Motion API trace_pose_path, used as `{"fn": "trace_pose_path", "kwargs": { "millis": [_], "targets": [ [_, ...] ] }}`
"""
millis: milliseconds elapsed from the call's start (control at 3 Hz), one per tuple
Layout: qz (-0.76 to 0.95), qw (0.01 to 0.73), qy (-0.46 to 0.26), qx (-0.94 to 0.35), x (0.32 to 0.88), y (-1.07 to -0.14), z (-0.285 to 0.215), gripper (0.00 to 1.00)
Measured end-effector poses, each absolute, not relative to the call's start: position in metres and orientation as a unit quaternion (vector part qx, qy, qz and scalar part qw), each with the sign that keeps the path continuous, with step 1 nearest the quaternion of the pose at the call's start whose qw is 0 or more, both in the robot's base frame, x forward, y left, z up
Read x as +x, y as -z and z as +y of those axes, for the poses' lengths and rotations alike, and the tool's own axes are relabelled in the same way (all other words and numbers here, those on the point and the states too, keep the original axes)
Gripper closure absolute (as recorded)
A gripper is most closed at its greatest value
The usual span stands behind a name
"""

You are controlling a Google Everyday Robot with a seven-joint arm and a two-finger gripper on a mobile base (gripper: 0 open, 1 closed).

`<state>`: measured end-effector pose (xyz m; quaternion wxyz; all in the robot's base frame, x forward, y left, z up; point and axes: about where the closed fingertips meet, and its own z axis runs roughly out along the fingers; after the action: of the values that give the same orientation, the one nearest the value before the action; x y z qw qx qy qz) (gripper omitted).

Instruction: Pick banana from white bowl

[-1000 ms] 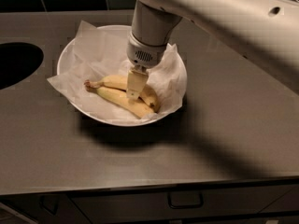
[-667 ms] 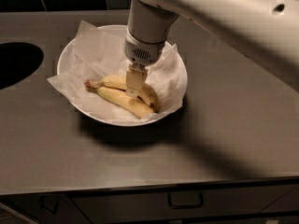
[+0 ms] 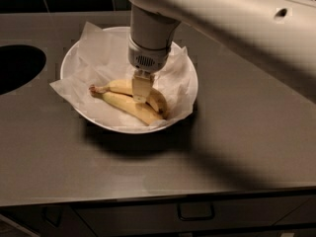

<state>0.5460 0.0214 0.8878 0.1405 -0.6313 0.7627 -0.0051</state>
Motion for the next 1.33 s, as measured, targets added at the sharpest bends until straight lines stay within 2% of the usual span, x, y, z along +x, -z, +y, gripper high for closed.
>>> {"fn": "trace_pose_path", "kwargs": {
  "millis": [1333],
  "targets": [
    [0.766,0.132,0.032,-0.628,0.5481,-0.8865,0.0216,0.47]
  ]
}}
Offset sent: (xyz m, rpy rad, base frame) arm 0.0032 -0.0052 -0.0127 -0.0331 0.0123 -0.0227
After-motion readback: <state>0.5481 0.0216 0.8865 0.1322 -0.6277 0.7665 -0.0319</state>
